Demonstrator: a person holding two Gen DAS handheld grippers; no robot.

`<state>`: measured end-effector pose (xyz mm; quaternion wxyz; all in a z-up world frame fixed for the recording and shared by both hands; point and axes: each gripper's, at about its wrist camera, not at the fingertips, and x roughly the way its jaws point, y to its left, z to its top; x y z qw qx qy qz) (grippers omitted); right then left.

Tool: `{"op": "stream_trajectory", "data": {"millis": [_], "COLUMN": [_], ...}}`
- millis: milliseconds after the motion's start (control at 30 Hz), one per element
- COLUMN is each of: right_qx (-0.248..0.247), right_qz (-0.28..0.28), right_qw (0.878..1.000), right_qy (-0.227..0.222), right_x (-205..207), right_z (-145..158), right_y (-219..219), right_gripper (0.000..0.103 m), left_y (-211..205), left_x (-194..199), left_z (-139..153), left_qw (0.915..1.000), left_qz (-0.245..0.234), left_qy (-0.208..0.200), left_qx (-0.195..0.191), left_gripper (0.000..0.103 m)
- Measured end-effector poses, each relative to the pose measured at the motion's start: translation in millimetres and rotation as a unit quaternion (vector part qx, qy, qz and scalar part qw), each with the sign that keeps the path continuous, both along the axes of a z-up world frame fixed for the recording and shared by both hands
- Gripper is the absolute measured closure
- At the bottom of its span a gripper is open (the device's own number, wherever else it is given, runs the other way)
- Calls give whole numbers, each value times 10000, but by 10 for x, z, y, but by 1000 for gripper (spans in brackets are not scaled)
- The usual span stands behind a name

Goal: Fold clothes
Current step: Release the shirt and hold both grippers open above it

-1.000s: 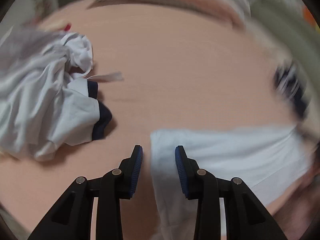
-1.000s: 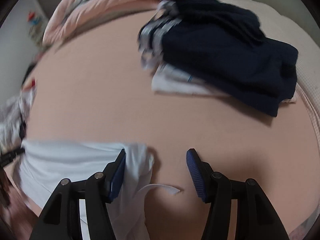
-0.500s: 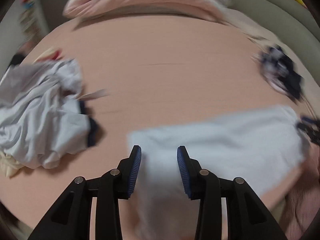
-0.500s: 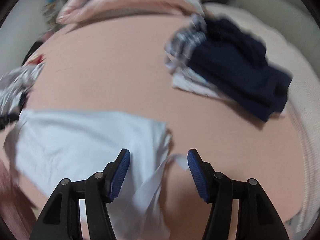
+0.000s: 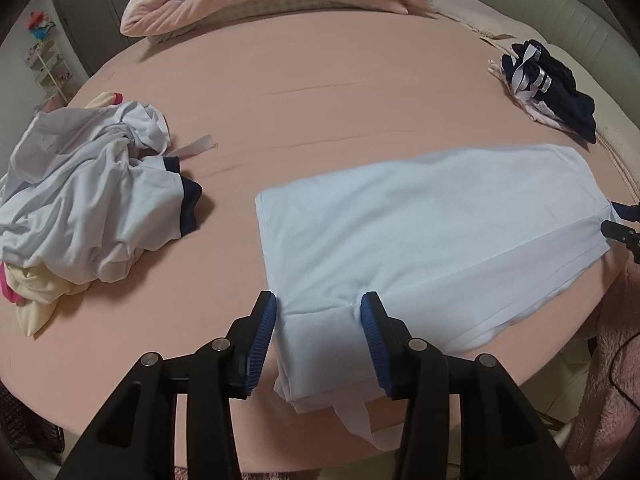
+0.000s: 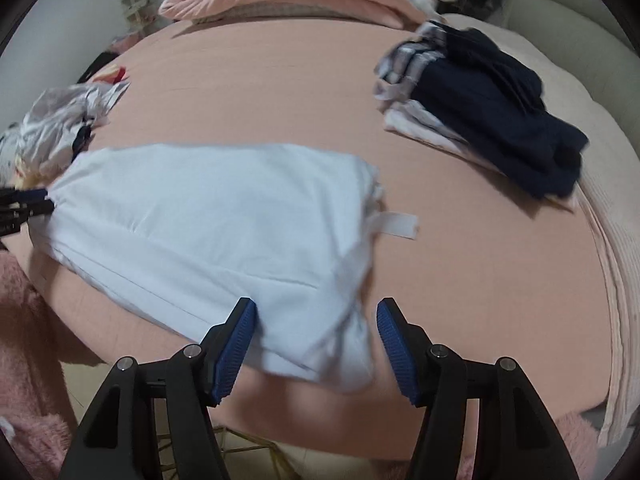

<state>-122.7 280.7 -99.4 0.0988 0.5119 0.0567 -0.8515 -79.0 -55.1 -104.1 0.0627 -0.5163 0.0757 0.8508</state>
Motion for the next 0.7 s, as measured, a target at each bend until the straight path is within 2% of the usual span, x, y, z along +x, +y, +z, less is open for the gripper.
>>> {"op": "stream_trajectory", "data": {"millis": [67, 167, 233, 333, 467, 533, 600, 700], "right_qx": [-101, -182, 32, 385, 204, -24, -198, -163], "right_qz": [-2, 29, 98, 317, 214, 60, -149, -13], "right_qw": [9997, 9990, 9997, 9987, 9993, 9992, 9995, 9990], "right_qy": [233, 407, 243, 36, -238, -394, -181, 415], "right_x": [-2, -7, -66, -61, 1, 20, 62, 168], "right_z": [91, 156, 49, -131, -252, -290, -162, 113], "right_y": [-10, -139, -230, -292, -45, 106, 176, 27], "right_gripper": [42, 41, 41, 41, 37, 34, 34, 35], "left_y": [85, 232, 284, 180, -64, -56, 7, 145], "left_x": [84, 82, 91, 23, 99, 123, 155, 191], "left_z": [61, 16, -47, -125, -160, -103, -14, 116], "left_qw": [9998, 9997, 9998, 9997, 9997, 9999, 10000, 9990], "left_qz": [-134, -200, -221, -150, -10, 18, -26, -144], "left_qy": [171, 111, 14, -107, -218, -121, 78, 348], "left_qx": [35, 12, 16, -183, 63, 18, 34, 243], "left_gripper": [62, 62, 62, 62, 62, 62, 62, 62]}}
